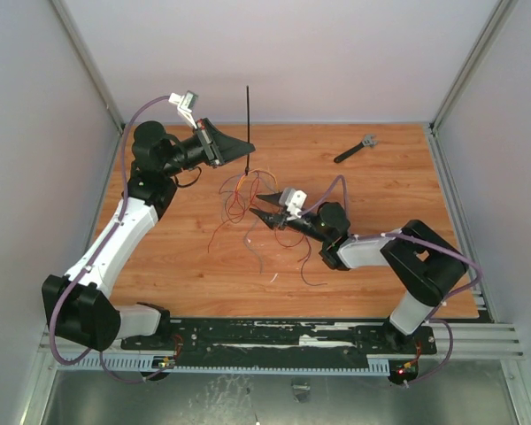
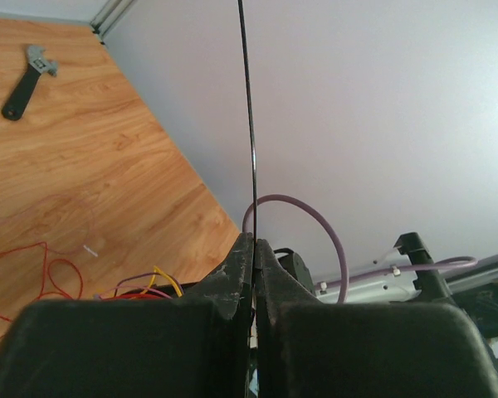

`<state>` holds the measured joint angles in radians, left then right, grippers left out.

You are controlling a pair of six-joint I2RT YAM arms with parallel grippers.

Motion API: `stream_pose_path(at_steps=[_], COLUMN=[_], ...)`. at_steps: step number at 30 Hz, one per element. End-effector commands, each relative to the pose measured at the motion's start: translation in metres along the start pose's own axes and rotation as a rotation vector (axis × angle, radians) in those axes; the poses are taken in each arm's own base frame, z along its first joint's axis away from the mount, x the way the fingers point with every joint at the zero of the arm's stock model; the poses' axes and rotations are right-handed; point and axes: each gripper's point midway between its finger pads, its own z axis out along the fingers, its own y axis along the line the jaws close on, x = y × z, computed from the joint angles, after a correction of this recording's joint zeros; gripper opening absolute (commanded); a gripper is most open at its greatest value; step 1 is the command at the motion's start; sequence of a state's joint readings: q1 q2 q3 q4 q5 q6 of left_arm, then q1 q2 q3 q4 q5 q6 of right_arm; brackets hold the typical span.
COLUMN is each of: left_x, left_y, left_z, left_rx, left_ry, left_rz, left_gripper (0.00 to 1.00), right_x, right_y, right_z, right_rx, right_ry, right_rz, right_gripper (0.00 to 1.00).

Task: Zip-tie the wires
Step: Adjust the cable.

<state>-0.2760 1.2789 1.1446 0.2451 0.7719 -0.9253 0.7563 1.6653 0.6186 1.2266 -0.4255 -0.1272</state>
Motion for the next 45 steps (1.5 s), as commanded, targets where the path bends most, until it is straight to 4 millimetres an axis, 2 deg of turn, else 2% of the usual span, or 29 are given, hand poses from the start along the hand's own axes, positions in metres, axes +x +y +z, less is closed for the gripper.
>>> stream_pose_path(at_steps=[1,10,12,16,24,29,32,38,39,41,45], left_x=[-0.006,-0.004,-0.004,-0.003,-0.002,-0.003,-0.004,-0.010,-0.008,-0.005,-0.001], left_y=[-0.016,-0.015,-0.015,-0.013,-0.009,-0.010,-0.009,-0.011,-0.009,-0.006,0.003], left_z=[-0.006,-0.007,-0.007,-0.007,-0.005,-0.005,-0.005,-0.008,-0.009,-0.009,-0.008], left_rx=[0.037,0.036,0.036,0.033,0.027,0.027,0.017,0.010,0.013,0.010,0.006], left_ry=[-0.015,-0.015,-0.015,-0.013,-0.008,-0.010,-0.006,-0.018,-0.017,-0.016,-0.019], left_rz=[0.029,0.024,0.024,0.020,0.014,0.017,0.028,0.042,0.037,0.035,0.018], left_gripper=[0.00,0.00,0.00,0.00,0.00,0.00,0.00,0.00,0.00,0.00,0.00], right_x=[-0.013,-0.007,-0.007,-0.009,-0.014,-0.012,-0.009,-0.009,-0.010,-0.018,-0.021], right_y=[-0.014,-0.012,-0.013,-0.012,-0.012,-0.015,-0.016,-0.016,-0.013,-0.011,-0.001], right_z=[0.009,0.015,0.015,0.018,0.017,0.017,0.011,-0.015,-0.021,-0.024,-0.023], right_rx=[0.038,0.025,0.026,0.014,0.015,0.034,0.052,0.104,0.099,0.090,0.035], right_ry=[-0.060,-0.061,-0.065,-0.072,-0.081,-0.066,-0.046,0.021,0.080,0.090,0.146], right_rz=[-0.014,0.008,0.011,0.018,0.016,0.027,0.033,0.059,0.107,0.130,0.185], right_gripper=[0.42,0.41,0.39,0.30,0.29,0.08,0.00,0.00,0.00,0.00,0.00])
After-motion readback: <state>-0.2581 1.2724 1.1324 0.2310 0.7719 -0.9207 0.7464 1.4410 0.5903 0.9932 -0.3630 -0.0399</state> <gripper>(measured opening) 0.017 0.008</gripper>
